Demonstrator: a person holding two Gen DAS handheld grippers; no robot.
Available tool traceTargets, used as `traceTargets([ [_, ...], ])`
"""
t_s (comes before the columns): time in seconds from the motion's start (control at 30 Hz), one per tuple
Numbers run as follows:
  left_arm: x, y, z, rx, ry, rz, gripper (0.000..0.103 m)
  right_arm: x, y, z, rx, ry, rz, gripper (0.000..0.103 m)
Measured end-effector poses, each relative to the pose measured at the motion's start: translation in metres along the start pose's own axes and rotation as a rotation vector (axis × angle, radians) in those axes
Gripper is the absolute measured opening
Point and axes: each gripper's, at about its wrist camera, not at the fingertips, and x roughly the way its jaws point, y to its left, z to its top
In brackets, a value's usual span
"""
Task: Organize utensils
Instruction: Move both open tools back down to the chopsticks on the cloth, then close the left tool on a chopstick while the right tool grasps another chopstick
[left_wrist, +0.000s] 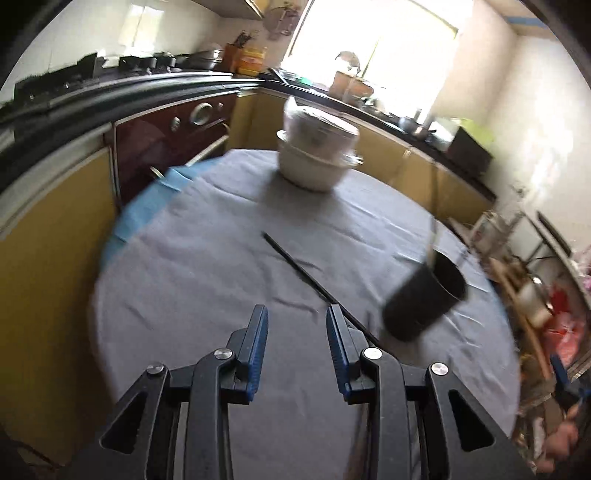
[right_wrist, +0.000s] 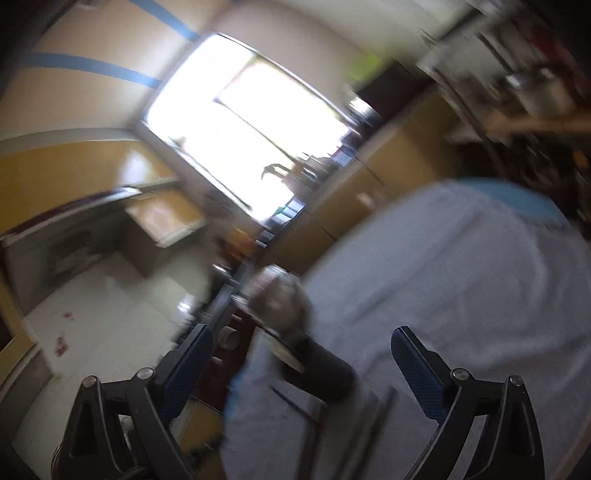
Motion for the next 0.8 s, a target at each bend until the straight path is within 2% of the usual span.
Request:
traceTargets([
  [0.07, 0.013, 0.0, 0.011, 0.007, 0.018, 0.05, 0.033, 0.008, -0.004, -0.004, -0.035, 0.044, -0.075, 0.099],
  [0.17, 0.042, 0.002, 0.03, 0.002, 0.09, 0.095, 0.033, 0.038, -0.002, -0.014, -0.184, 0.162, -0.253, 0.099],
  [0.23, 0.061, 0.0, 0.039, 0.008, 0.15, 0.101, 0.033, 0.057, -0.012, -0.02, -0.159, 0.26, -0.261, 0.096],
  [0.33, 0.083, -0.008, 0.053, 0.011, 0.231, 0.116, 0.033, 0.08, -0.029, -0.033, -0.106, 0.359, -0.343, 0.088],
  [0.43, 0.111, -0.014, 0.063, -0.008, 0.325, 0.12, 0.033, 0.095, -0.047, -0.042, -0.043, 0.422, -0.347, 0.082],
  [0.53, 0.136, -0.014, 0.067, -0.067, 0.393, 0.13, 0.033, 0.107, -0.056, -0.048, -0.028, 0.446, -0.369, 0.082],
  [0.7, 0.168, -0.019, 0.067, -0.075, 0.448, 0.194, 0.033, 0.115, -0.056, -0.049, -0.021, 0.473, -0.374, 0.073],
  [0.8, 0.182, -0.025, 0.065, -0.063, 0.474, 0.197, 0.033, 0.123, -0.053, -0.051, -0.019, 0.475, -0.372, 0.072],
])
